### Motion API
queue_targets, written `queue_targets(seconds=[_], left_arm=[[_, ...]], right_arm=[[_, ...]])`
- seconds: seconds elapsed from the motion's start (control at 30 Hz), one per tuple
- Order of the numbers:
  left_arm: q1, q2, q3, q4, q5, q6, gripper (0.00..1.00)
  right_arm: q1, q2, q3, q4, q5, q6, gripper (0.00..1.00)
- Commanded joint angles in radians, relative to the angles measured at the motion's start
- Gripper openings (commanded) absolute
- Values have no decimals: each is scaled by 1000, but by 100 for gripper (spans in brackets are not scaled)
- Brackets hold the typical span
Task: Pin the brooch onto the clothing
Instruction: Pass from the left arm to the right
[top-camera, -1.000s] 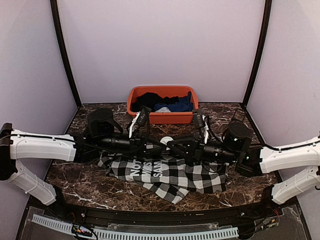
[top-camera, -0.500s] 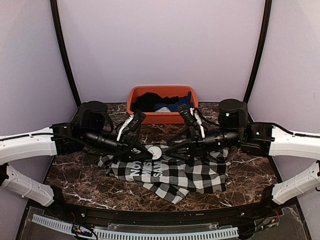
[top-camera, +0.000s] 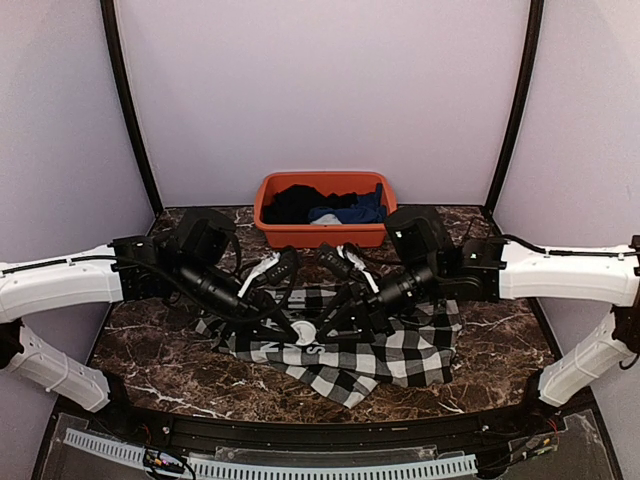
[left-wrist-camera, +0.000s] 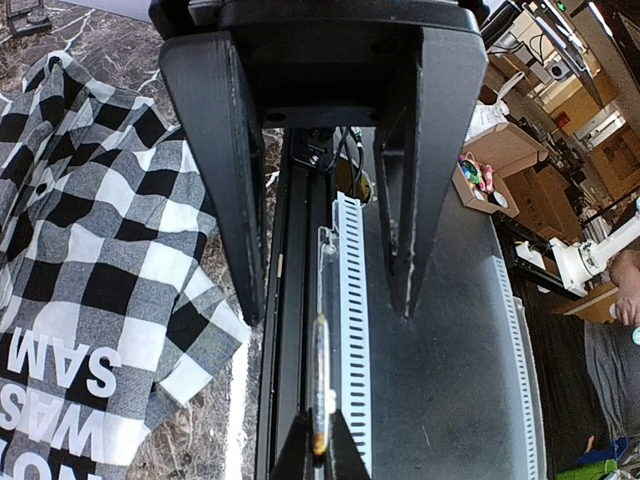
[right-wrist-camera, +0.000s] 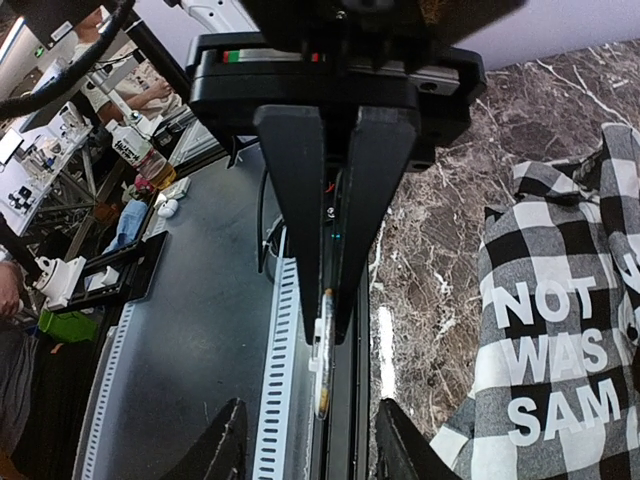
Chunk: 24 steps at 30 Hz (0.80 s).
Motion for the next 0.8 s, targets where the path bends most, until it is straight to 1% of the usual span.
queue_targets(seconds=[0.0,0.27,0.47,0.67,0.77], left_arm=[[-11,10,30,-61,20,40,1],[-21,13,24,-36,28,38,1],[-24,14,22,-27,29,35,1],[-28,20,17,-26,31,38,1],[-31,22,14,-24,30,37,1]], right_arm=[[-4,30,35,-5,-44,-8,39],[-4,61,40,32,-46,13,33],[-3,83,48,33,-48,16,26],[0,84,52,38,-59,20,24],[2,80,55,38,-62,19,20]])
